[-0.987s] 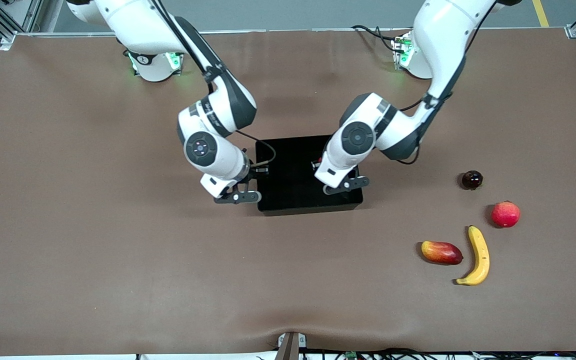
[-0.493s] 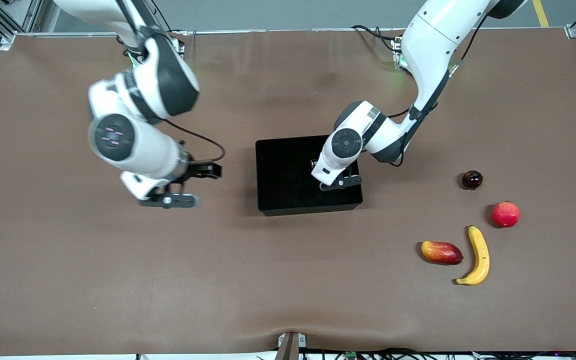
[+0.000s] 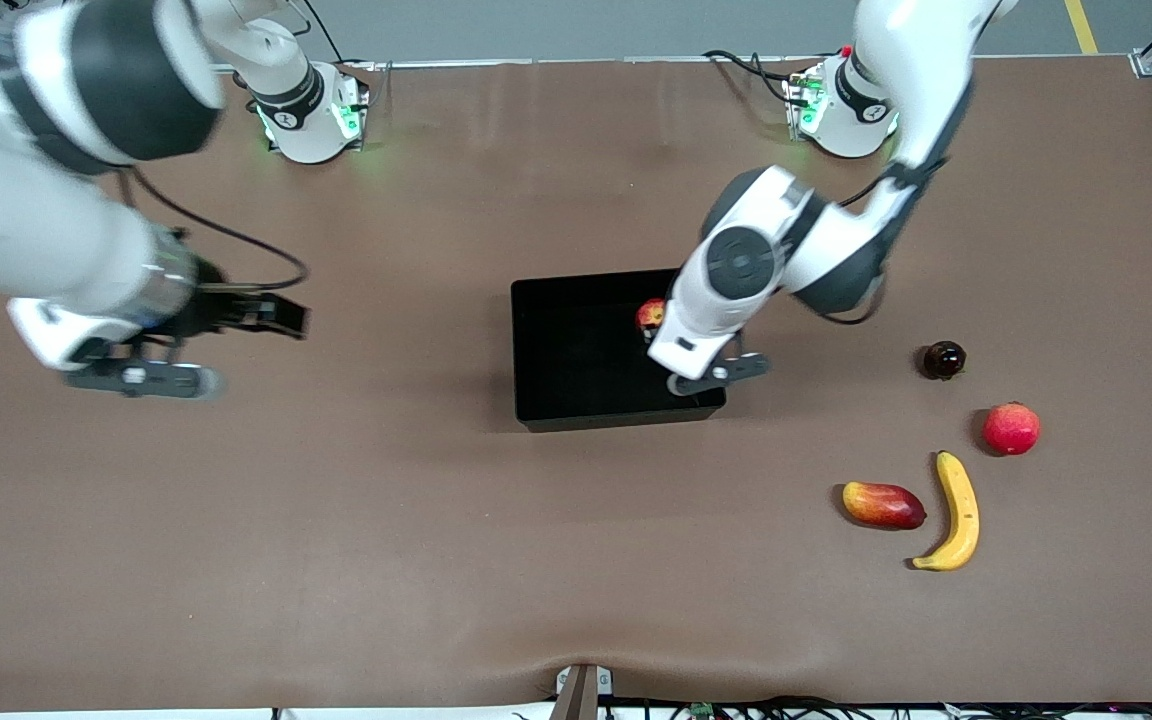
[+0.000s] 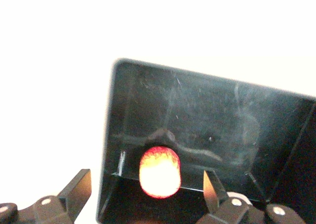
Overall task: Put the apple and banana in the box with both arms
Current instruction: 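Move the left gripper to the banana while the right gripper withdraws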
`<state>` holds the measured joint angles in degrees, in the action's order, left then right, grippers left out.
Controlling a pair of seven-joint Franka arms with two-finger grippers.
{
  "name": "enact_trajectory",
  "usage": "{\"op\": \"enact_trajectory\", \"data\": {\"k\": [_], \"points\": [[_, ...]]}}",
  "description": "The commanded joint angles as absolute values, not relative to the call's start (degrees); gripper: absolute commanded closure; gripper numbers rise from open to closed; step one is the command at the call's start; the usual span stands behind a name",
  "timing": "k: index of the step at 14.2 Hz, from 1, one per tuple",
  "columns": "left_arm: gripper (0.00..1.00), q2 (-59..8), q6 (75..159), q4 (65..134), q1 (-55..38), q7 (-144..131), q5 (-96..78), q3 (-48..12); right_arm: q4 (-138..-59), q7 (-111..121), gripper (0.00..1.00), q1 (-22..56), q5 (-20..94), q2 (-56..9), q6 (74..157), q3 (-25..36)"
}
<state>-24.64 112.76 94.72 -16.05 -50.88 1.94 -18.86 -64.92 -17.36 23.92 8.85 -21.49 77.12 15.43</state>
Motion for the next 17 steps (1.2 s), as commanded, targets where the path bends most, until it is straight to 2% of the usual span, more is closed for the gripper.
{"op": "enact_trajectory", "data": {"k": [1, 3, 5, 7, 10, 14, 17], "points": [[0.00, -25.0, 110.8, 92.6, -10.4, -49.1, 6.2, -19.0, -68.9, -15.6, 0.00, 20.2, 5.1, -16.7, 76.5, 14.3], [0.00, -26.0, 110.8, 93.1, -5.2, -43.1, 13.4, -19.0, -71.5, -13.7, 0.00, 17.3, 4.6, -13.5, 76.9, 14.1], [0.00, -28.9, 112.6, 92.6, 1.1, -37.1, 21.2, -19.1, -74.2, -7.1, 0.00, 9.2, 4.5, -10.5, 77.0, 9.4], [0.00, -32.3, 119.0, 92.5, 6.0, -31.8, 25.6, -19.0, -77.2, -1.4, 0.00, 3.5, 4.2, -7.9, 77.3, 7.0], [0.00, -37.8, 126.6, 91.6, 11.9, -25.6, 31.2, -19.0, -82.5, 4.0, 0.00, 0.3, 4.0, -3.1, 78.8, 6.9], [0.00, -42.8, 129.3, 87.0, 16.1, -18.1, 33.3, -19.0, -85.4, 5.3, 0.00, -0.5, 4.0, -0.2, 79.5, 6.9], [0.00, -46.7, 133.7, 85.3, 18.7, -13.0, 33.4, -19.0, -90.2, 5.2, 0.00, 0.0, 4.0, 3.2, 83.7, 6.6]]}}
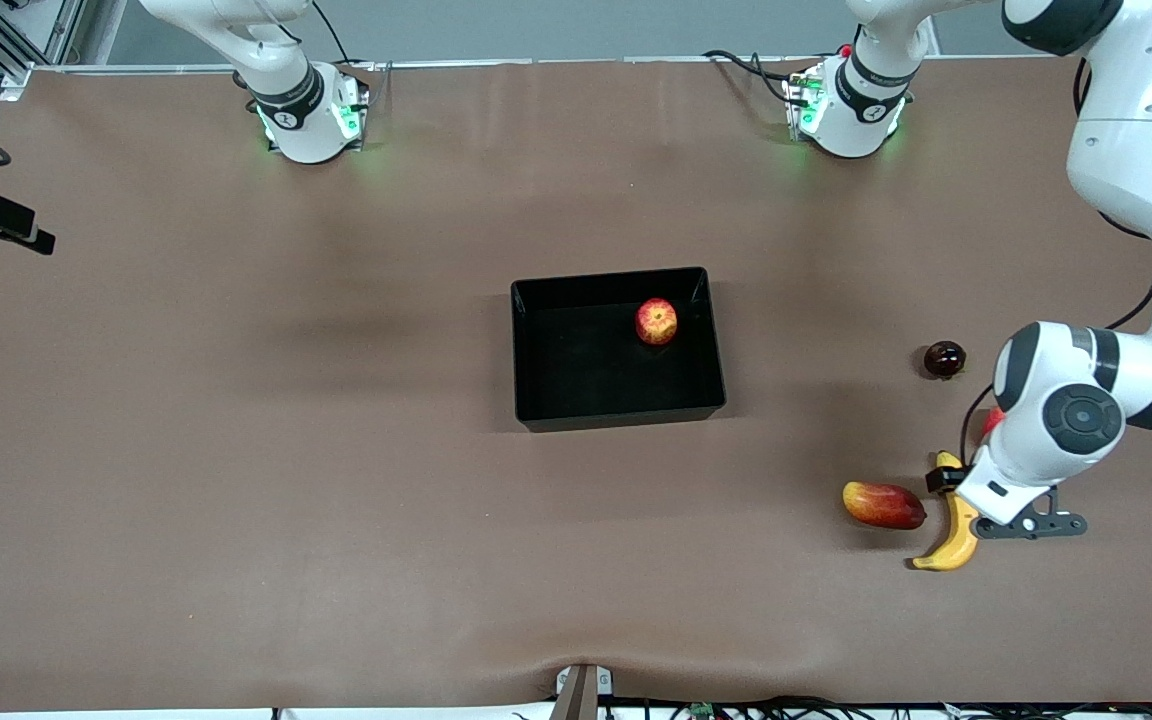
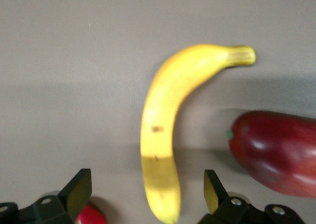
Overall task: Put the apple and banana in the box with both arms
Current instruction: 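Move the left gripper to the banana while the right gripper withdraws, then close the left gripper on the yellow banana and lift it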
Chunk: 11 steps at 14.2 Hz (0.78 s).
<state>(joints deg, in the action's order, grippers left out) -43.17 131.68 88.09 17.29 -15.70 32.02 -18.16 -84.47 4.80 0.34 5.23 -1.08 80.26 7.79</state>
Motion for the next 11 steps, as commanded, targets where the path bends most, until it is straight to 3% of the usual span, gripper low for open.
{"op": "enact_trajectory", "data": {"k": [1, 6, 7, 9, 10, 11], "points": [[0.00, -47.9, 135.5, 85.3, 19.5, -12.8, 33.3, -19.0, -90.2, 5.2, 0.00, 0.4, 3.3, 3.1, 83.8, 6.0], [0.00, -49.2, 136.8, 84.2, 20.2, -13.1, 32.5, -19.0, -89.8, 5.1, 0.00, 1.4, 0.6, 2.6, 83.0, 5.6], [0.14, -49.7, 136.8, 84.2, 20.6, -13.1, 32.4, -19.0, -89.7, 5.2, 0.00, 0.9, 0.6, 2.4, 83.4, 5.7], [0.91, -50.1, 136.8, 84.2, 20.6, -12.9, 31.8, -19.0, -89.6, 5.4, 0.00, 0.6, 0.5, 1.6, 83.0, 6.1], [1.00, -49.8, 136.8, 84.2, 20.6, -12.8, 31.9, -19.0, -89.6, 5.3, 0.00, 0.9, 0.2, 1.1, 83.2, 6.0], [1.00, -49.3, 136.8, 84.2, 20.7, -12.8, 32.2, -19.0, -89.6, 5.1, 0.00, 0.9, 0.1, 0.8, 83.1, 5.9]]}}
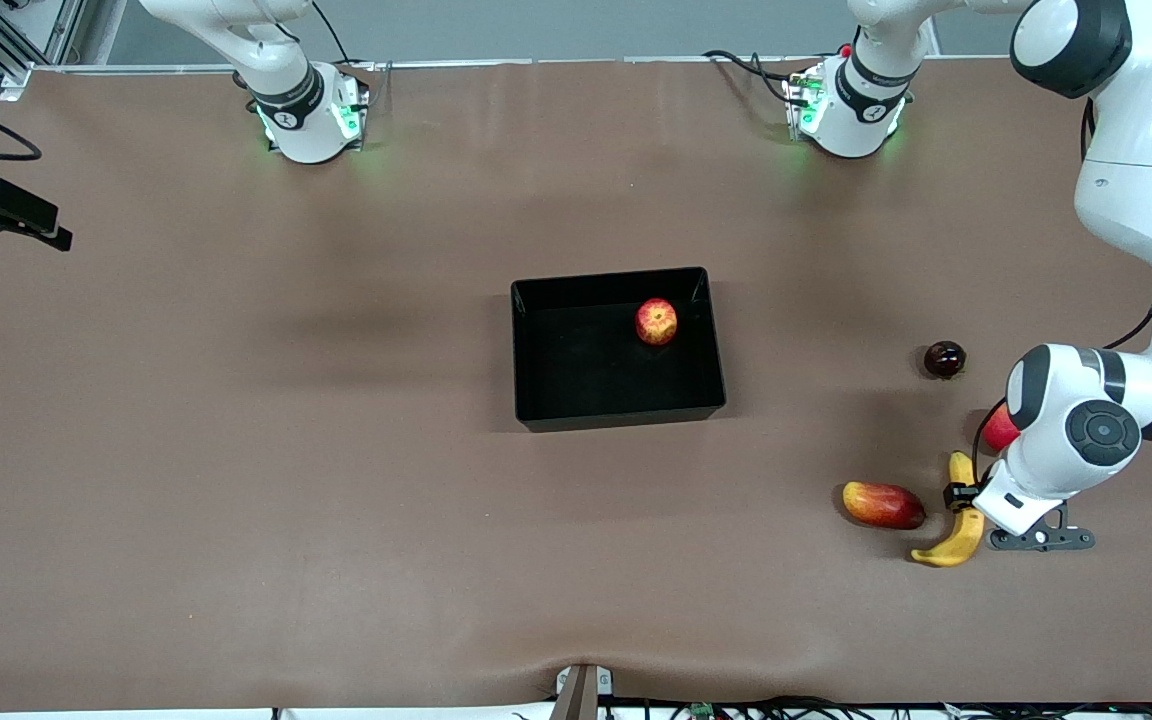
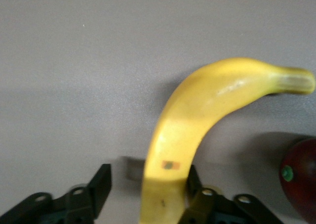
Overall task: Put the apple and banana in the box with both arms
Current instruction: 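Close the left gripper on the yellow banana and lift it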
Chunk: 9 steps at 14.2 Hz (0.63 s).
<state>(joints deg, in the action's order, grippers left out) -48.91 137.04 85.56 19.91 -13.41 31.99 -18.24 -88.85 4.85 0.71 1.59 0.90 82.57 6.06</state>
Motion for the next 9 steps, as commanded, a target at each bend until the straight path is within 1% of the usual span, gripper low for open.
{"op": "enact_trajectory", "data": {"k": [1, 5, 6, 9], "points": [[1.00, -48.9, 136.7, 84.1, 20.7, -12.9, 32.6, -19.0, -89.7, 5.4, 0.00, 0.5, 0.1, 0.4, 82.9, 5.9], [1.00, -46.3, 134.9, 84.2, 20.8, -12.8, 32.3, -19.7, -87.6, 5.3, 0.00, -0.9, 1.1, 0.4, 82.5, 6.0], [1.00, -45.4, 133.4, 84.4, 20.7, -12.8, 32.2, -19.9, -87.5, 5.3, 0.00, -0.9, 1.1, 0.4, 82.4, 5.9], [1.00, -41.9, 126.9, 84.7, 20.7, -14.0, 32.0, -23.8, -87.2, 5.3, 0.00, -0.9, 1.1, 0.4, 82.4, 5.9]]}}
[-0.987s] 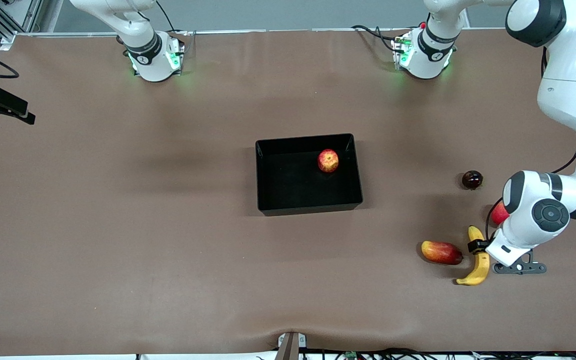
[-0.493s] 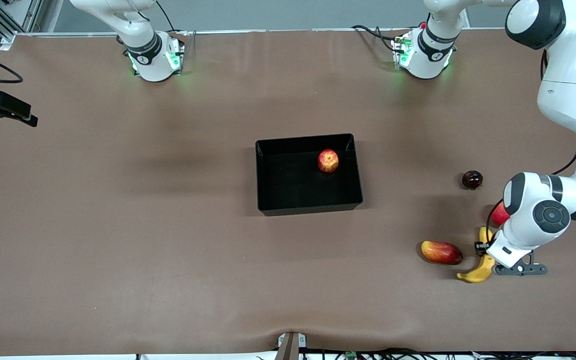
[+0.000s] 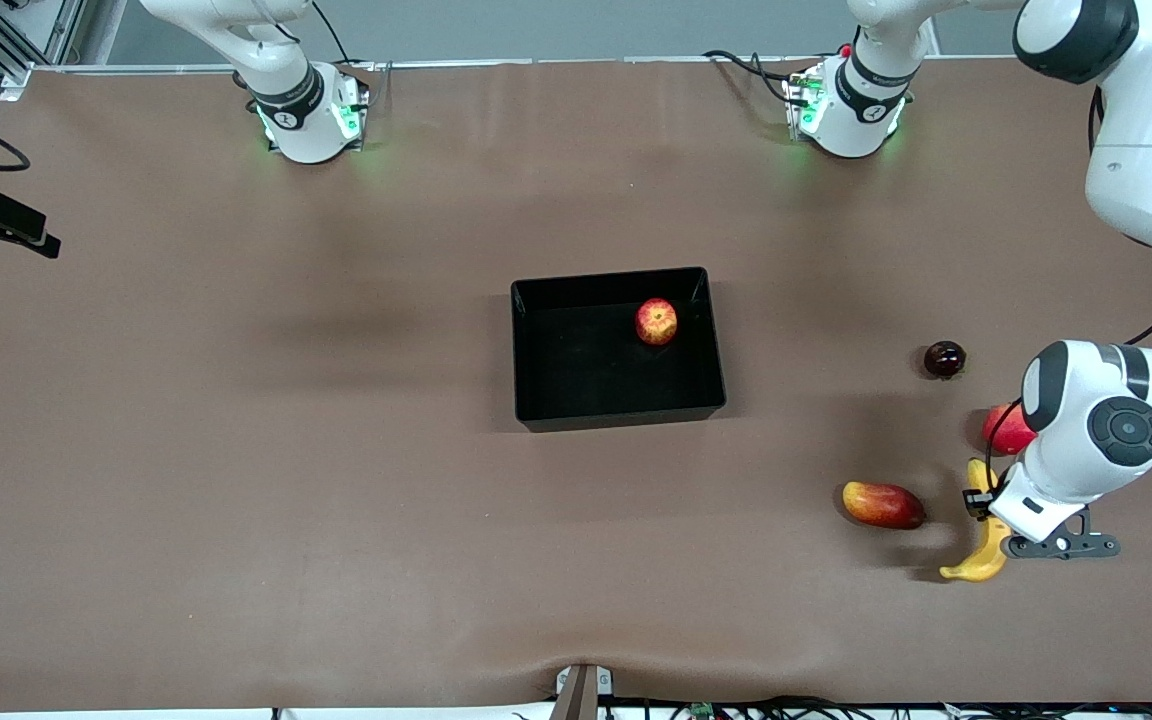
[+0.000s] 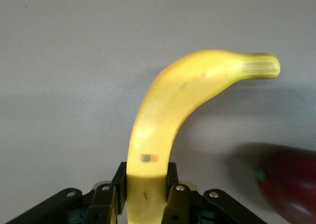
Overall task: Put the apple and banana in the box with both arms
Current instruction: 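Carry the banana with the left gripper over the black box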
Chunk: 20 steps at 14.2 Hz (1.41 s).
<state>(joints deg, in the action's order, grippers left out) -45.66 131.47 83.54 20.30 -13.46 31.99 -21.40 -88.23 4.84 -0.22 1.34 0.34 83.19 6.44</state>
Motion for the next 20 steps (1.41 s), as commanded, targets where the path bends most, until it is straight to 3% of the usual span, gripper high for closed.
{"op": "enact_trajectory", "data": {"k": [1, 5, 10, 20], "points": [[1.00, -40.9, 125.3, 84.8, 20.3, -14.1, 32.1, -24.0, -86.7, 5.3, 0.00, -1.0, 1.1, 0.4, 82.4, 5.9], [1.00, -36.4, 118.8, 88.1, 20.1, -23.1, 32.0, -30.1, -86.3, 5.1, 0.00, -0.1, 1.3, 0.4, 83.1, 5.7], [1.00, -36.1, 110.1, 88.0, 18.3, -44.4, 32.0, -43.8, -86.3, 5.4, 0.00, 0.1, 1.1, 0.2, 83.5, 5.7], [1.00, -38.8, 111.6, 87.9, -4.7, -74.6, 32.1, -44.1, -85.8, 5.5, 0.00, 0.4, 0.9, 0.2, 83.5, 5.6]]}}
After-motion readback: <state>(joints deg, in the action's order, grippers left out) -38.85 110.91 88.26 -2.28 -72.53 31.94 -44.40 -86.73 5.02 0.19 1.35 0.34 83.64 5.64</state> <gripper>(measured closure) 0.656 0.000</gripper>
